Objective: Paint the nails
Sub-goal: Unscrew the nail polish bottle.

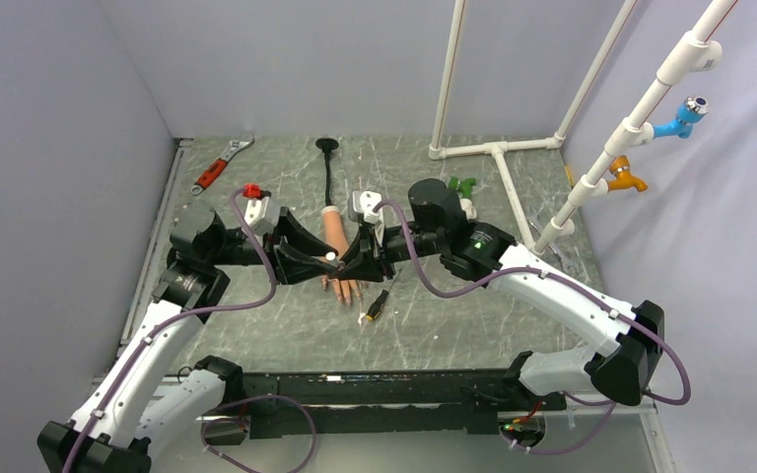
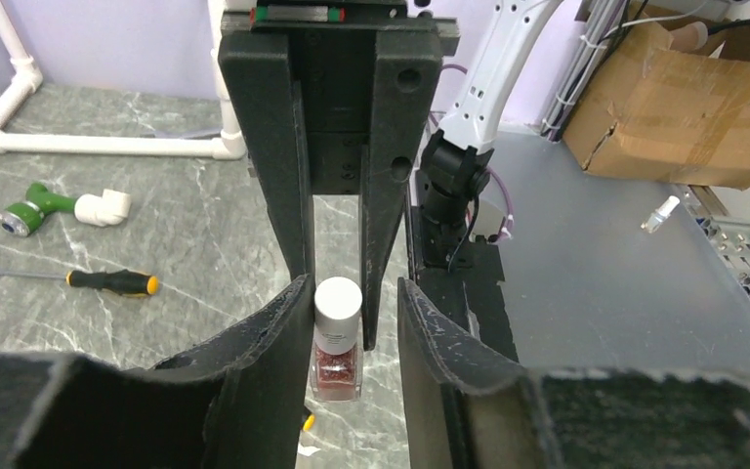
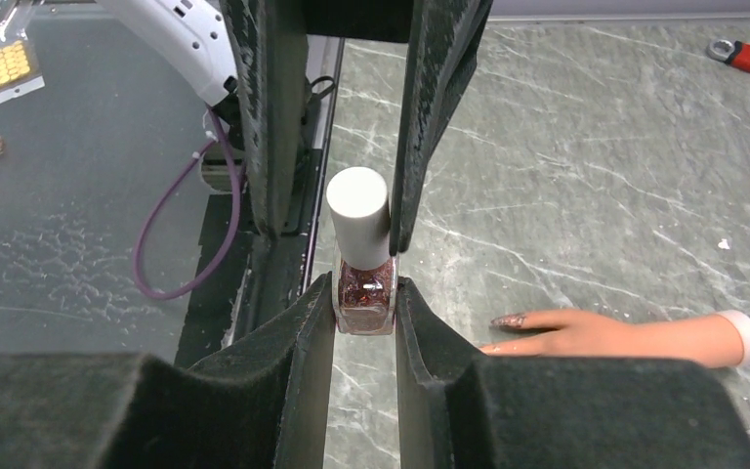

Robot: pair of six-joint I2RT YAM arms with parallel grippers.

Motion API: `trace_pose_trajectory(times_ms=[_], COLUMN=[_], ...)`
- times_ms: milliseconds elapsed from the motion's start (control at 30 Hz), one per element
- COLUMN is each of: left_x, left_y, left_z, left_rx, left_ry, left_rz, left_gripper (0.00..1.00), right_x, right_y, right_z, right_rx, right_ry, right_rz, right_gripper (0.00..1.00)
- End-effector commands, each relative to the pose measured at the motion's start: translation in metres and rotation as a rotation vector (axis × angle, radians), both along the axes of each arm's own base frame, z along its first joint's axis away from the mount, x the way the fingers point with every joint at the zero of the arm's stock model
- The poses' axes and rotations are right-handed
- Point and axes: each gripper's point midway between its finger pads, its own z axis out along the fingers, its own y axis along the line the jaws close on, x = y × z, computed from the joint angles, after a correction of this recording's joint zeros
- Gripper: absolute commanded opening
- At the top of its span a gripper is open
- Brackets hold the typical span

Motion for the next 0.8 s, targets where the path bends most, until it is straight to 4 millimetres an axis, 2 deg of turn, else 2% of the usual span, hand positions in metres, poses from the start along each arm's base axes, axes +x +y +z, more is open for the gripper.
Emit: trace_pose_trajectory(times_ms=[0,267,467,767], left_x=[-0.002,0.0,0.008,0.033], left_y=[-0.003,-0.003,-0.002,0.004], left_z=[0.001,0.001,0.001,0.0], left_rx=[0.018,0.015,0.019,0.008], left_ry=[-0.026,-0.033,-0.044,-0.047], left_rz=[-0.011,0.012,0.072,0.259], left_gripper=[0.4,0.29,0.01,0.0], right_x=[0.002,-0.001,0.013,0.058], right_y=[0.005,0.005,0.007,0.012], right_z=[0.032,0.032,0.046,0.064], right_rx=[0.071,0.068,0.11,0.158], right_ry=[-0.071,-0.074,-0.093,-0.078], right_rz=[-0.002,-0.002,-0.096,-0.358], right_gripper=[0.0,0.0,0.0,0.0])
